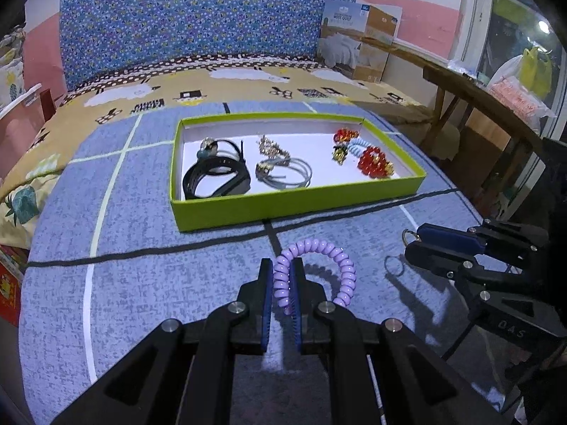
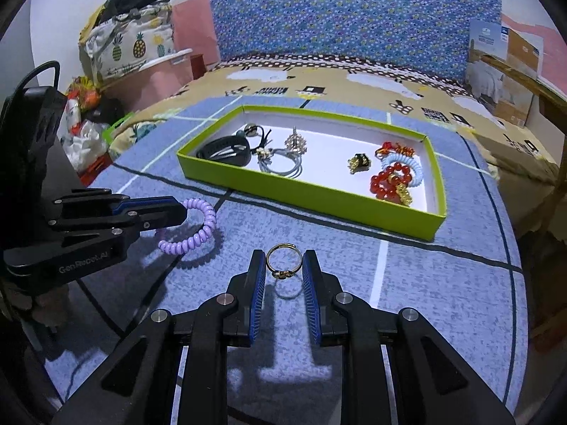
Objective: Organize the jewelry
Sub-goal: 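Grasp lilac coil hair tie with left tool while right tool grasps gold ring, then carry coil tie and ring into the green box and open both tools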
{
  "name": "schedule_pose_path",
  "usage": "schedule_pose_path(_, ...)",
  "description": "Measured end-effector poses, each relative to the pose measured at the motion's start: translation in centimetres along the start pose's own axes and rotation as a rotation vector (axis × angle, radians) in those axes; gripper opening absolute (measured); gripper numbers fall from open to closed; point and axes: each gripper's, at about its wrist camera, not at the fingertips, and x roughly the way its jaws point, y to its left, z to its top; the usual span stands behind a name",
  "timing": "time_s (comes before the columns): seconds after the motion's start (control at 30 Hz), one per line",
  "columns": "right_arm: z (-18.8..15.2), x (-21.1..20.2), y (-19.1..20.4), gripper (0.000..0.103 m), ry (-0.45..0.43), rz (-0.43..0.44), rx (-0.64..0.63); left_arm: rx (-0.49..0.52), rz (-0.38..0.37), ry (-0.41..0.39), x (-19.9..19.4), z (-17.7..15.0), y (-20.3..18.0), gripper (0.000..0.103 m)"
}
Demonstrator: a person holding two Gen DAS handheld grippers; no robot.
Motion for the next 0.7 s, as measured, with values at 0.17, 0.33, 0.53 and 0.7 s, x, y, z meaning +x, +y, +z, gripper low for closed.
schedule_pose_path(0.17,0.7,-0.7,-0.4,0.022,-0.024,-0.002,0.014,0.004,-0.003,-0.019,-0.5,0.7,0.0,0.010)
schedule_pose_path(0.33,1.4,-1.1,-0.9,0.022,-0.043,-0.005,0.025,0.002,0.002,-0.036,-0.7,1.7,0.3,0.010)
schedule_pose_path(0.53,2.6,-1.2,-1.4,0.022,-0.063,-0.010,0.026,0.007,0.015,-0.053,-0.4,3.2,0.7,0.010)
schedule_pose_path(0.7,4.0,-0.5,-2.4,0.022,-0.072,-0.004,0.036,0.018,0.035,-0.065,0.2,4.9,1.1,0.010)
